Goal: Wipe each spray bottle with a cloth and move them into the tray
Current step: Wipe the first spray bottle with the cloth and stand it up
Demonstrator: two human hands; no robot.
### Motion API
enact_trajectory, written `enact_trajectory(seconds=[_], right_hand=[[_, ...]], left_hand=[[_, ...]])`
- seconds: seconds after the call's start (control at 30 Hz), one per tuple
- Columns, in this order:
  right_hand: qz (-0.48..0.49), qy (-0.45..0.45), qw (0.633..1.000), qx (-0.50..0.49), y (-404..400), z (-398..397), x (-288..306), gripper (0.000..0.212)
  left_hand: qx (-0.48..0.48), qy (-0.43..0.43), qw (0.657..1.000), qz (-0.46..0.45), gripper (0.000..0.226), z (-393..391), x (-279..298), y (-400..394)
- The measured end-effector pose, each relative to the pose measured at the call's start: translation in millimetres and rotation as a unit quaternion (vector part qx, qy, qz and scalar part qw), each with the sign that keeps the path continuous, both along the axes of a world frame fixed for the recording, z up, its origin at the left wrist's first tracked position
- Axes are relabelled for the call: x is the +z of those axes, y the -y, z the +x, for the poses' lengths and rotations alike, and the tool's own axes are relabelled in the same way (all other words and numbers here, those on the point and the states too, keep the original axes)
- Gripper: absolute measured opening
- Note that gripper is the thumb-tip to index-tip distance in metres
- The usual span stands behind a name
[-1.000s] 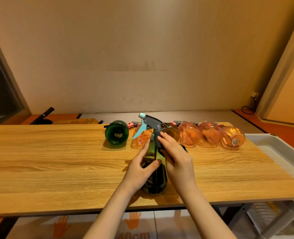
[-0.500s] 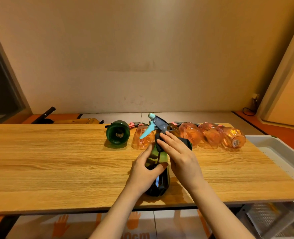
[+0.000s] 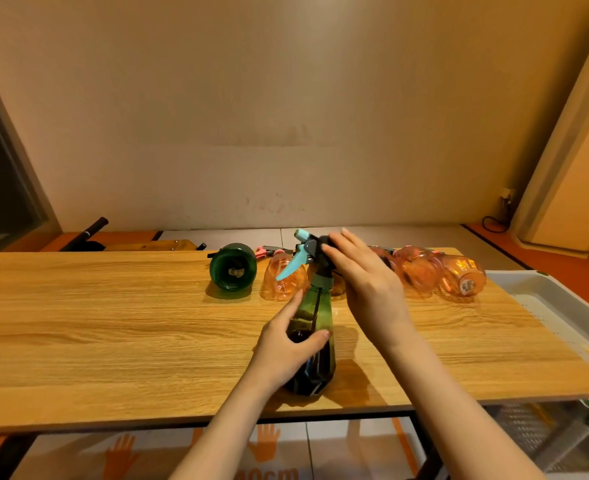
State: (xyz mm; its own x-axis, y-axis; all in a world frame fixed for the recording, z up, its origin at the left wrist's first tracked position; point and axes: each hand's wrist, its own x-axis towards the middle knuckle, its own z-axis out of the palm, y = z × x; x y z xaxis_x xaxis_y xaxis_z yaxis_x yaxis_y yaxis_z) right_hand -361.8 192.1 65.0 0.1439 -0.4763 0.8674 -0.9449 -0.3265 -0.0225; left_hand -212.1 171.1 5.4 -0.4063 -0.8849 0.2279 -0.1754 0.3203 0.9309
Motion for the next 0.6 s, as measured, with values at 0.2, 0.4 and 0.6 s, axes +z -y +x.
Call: enact_trajectory(seconds=[0.2,0.4,0.6], right_hand=[[0.084,-0.018,0.996,0.0,15,-12,-26,0.069],[0.095,-0.015,0.995,0.007,8,-25,-39,0.075],[-0.007,-0.011,0.999,0.03,0,-16,4,0.041]], left_hand=[[-0.04,0.004,0.999,0.027,0.08,6,3,6],[-0.017,-0.011,1.0,0.024,0.079,11,2,10],[-0.031,0.006,0.999,0.031,0.077,11,3,16]])
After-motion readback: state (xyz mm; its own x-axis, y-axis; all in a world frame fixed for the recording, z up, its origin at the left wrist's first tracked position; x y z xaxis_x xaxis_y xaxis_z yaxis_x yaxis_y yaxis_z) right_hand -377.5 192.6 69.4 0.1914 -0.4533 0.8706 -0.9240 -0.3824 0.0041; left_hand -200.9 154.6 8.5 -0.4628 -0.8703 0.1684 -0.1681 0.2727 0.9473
